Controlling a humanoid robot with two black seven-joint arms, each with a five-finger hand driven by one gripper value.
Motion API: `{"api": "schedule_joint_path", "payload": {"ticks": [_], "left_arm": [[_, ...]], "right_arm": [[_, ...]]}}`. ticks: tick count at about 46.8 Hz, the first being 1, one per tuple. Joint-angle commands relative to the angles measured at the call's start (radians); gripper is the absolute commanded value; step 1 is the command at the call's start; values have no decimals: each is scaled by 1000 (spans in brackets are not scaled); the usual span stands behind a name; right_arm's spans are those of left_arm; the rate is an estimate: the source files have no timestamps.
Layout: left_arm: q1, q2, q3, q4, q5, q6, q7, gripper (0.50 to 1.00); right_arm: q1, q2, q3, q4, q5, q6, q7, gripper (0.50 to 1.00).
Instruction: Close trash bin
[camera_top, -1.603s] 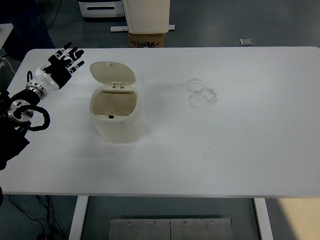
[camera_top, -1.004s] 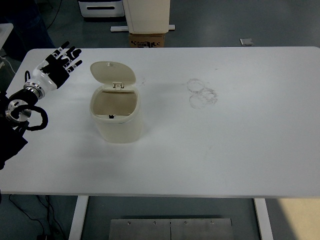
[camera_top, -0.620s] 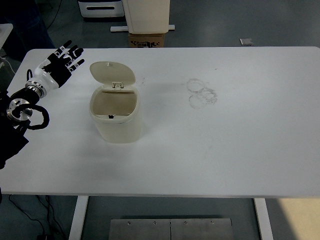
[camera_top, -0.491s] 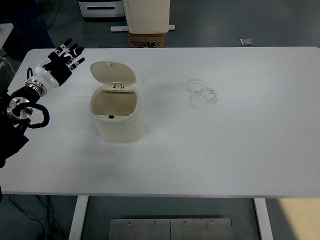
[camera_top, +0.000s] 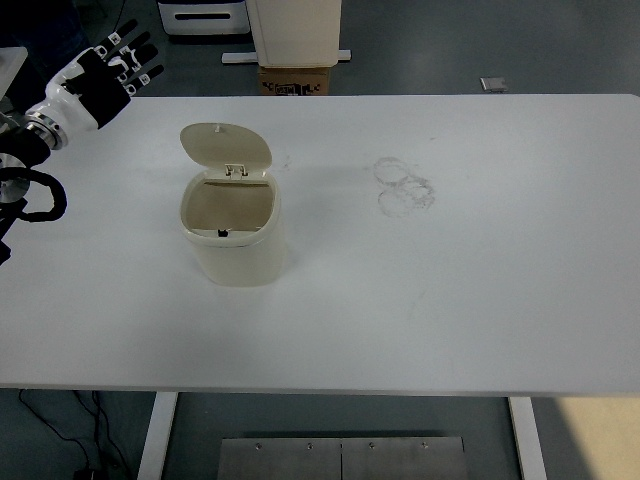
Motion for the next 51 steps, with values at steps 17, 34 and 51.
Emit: {"api": "schedule_joint_path", "payload": {"ticks": [17,34,51], "left_arm": [[-171,160,283,-212,9,31,50,1000],[-344,232,508,-329,184,2,118,1000],[-484,278,511,-461,383,-64,389,1000]], "right_arm": [[0,0,0,0,0,0,1,991],[0,0,0,0,0,-1,0,991],[0,0,0,0,0,-1,0,991]]}}
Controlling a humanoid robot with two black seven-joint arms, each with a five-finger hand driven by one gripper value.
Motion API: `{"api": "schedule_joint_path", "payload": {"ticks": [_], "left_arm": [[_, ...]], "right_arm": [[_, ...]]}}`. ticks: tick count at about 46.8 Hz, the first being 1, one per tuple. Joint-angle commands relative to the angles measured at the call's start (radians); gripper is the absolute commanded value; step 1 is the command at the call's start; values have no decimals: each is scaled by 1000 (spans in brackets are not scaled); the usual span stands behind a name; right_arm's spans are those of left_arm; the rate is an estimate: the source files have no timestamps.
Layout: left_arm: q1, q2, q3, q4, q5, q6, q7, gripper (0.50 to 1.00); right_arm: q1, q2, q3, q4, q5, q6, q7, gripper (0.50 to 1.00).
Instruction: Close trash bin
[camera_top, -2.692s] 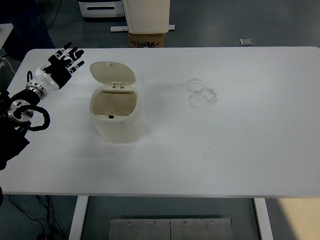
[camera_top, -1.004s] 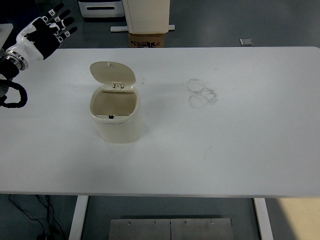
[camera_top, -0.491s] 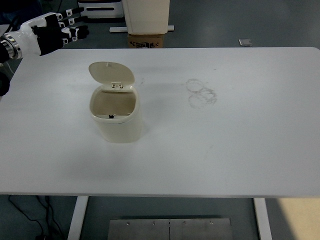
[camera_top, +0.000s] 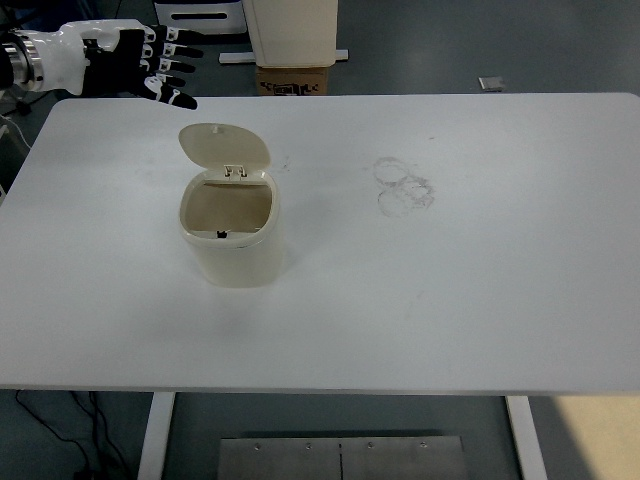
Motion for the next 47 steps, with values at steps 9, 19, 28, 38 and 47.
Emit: {"api": "schedule_joint_path", "payload": {"ticks": [9,19,28,38,47], "left_arm": [[-64,20,1,-53,165,-182,90,1000],[-103,52,1,-83,227,-182,92,1000],[-103,51,3,-108,265,-182,93,1000],[-91,31,18,-138,264,-182,92,1000],[-106,-4,18,-149,264,-182,93,1000]], "right_arm": [[0,0,0,0,0,-1,0,991],[0,0,0,0,0,1,0,991],[0,0,0,0,0,-1,1,991],[0,0,0,0,0,1,1,991],[0,0,0,0,0,-1,0,991]]}}
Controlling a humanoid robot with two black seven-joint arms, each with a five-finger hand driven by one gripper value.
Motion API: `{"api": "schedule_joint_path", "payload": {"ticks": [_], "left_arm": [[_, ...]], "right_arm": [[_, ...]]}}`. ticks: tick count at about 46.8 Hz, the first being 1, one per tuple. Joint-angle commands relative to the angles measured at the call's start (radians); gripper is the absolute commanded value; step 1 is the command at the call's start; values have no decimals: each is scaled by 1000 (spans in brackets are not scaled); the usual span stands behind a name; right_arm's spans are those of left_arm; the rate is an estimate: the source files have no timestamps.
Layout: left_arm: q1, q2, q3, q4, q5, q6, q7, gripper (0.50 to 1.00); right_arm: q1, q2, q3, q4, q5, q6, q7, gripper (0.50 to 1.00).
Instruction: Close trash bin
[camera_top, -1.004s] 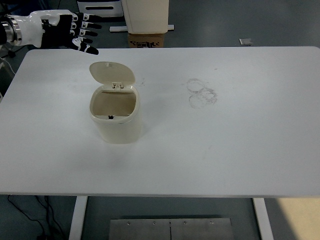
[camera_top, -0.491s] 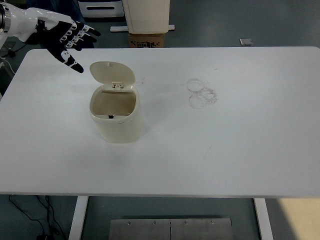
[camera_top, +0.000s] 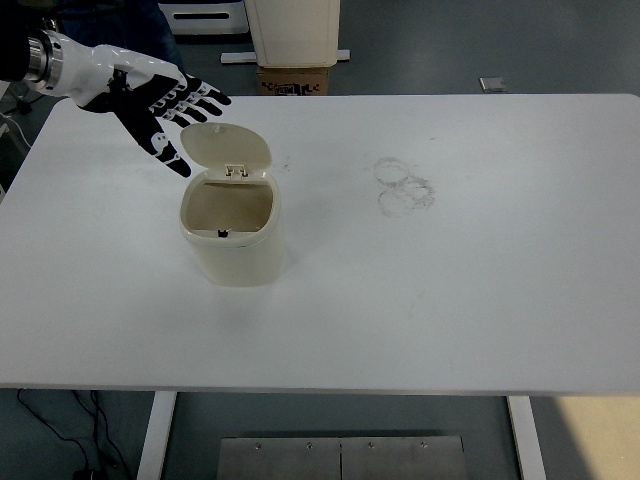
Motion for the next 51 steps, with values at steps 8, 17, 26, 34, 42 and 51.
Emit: {"api": "schedule_joint_path", "payload": {"ticks": [8,17,26,34,42,51], "left_arm": [[-51,-4,-2,-71,2,0,2,1000],[-78,8,1,-117,2,0,10,1000],[-101,24,41,-134,14,0,20,1000],[-101,25,66,-134,15,0,20,1000],[-101,24,72,-137,15,0,20,1000],[-97,30,83,-174,15,0,20,1000]], "right_arm": [[0,0,0,0,0,-1,-1,991],[0,0,0,0,0,0,-1,991],[0,0,0,0,0,0,-1,991],[0,0,0,0,0,-1,-1,991],[0,0,0,0,0,0,1,991],[0,0,0,0,0,-1,-1,991]]}}
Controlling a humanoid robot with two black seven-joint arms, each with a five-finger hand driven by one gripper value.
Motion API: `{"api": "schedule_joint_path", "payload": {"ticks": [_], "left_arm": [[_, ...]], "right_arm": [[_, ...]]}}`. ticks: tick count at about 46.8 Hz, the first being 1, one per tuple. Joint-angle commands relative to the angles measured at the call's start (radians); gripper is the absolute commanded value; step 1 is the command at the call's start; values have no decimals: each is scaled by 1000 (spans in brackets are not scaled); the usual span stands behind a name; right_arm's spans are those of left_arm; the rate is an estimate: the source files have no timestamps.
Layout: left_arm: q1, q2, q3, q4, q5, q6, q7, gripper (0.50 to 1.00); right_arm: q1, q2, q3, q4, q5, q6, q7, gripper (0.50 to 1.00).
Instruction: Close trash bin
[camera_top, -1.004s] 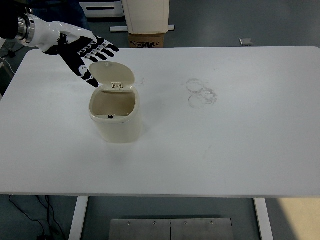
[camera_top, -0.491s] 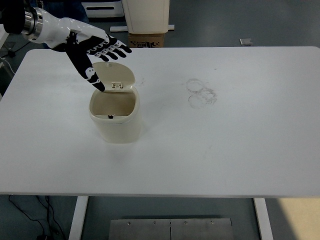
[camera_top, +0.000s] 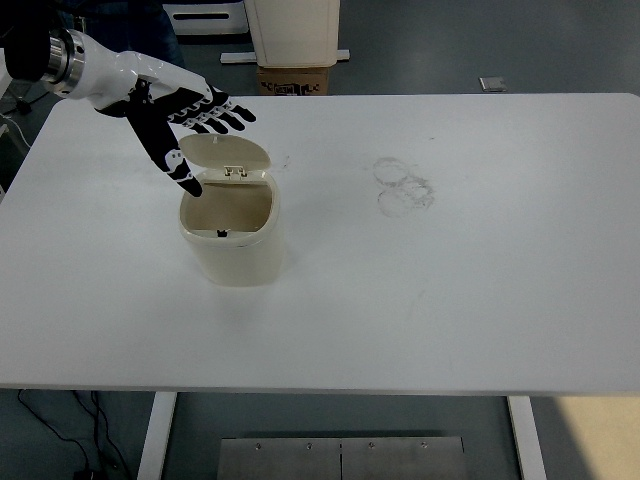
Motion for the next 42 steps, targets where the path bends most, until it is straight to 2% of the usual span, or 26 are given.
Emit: {"api": "schedule_joint_path", "payload": {"ticks": [1,21,33,42], "left_arm": [[3,8,13,-21,0,0,0,1000],[15,10,42,-45,0,0,0,1000],[72,10,49,-97,0,0,0,1000],[73,6,49,-97,0,0,2,1000]], "right_arm": [[0,0,0,0,0,-1,0,991],[0,0,0,0,0,-1,0,991],[0,0,0,0,0,-1,0,991],[0,0,0,0,0,-1,0,991]]}}
